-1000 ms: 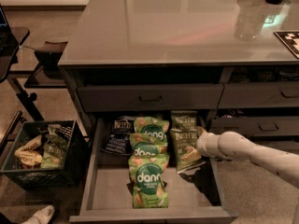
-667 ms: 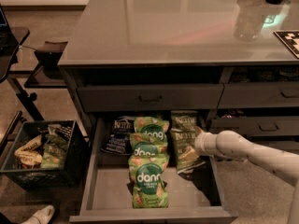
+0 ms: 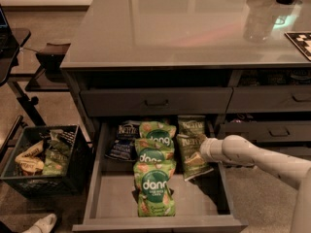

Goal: Pick green jalapeno chip bag from middle drawer and place on counter

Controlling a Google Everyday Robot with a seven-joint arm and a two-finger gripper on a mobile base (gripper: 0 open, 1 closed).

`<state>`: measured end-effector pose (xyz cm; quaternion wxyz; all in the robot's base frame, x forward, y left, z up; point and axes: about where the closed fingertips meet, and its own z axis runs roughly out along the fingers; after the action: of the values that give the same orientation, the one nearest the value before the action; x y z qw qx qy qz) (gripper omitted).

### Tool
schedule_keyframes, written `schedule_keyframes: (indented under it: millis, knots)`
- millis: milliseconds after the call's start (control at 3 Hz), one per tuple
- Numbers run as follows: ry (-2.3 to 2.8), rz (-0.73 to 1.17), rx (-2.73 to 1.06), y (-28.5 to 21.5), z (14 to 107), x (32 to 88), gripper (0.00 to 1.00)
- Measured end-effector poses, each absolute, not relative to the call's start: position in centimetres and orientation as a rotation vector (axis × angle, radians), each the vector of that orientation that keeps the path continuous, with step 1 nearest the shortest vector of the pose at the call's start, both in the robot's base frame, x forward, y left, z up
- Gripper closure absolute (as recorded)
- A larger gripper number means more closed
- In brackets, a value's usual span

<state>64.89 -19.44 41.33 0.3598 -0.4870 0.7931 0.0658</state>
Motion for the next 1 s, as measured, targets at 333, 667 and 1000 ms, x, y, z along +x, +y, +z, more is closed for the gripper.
schedule_keyframes:
  millis: [333,667,1000]
  knots:
    - [2.044,0.17,-1.256,-19.43,41.34,64.89,0.41]
    - [2.022,0.163,-1.264,-19.16,41.59,64.68,0.64]
    - [1.999,0.161,-1.267,-18.86,42.1,64.45,0.88]
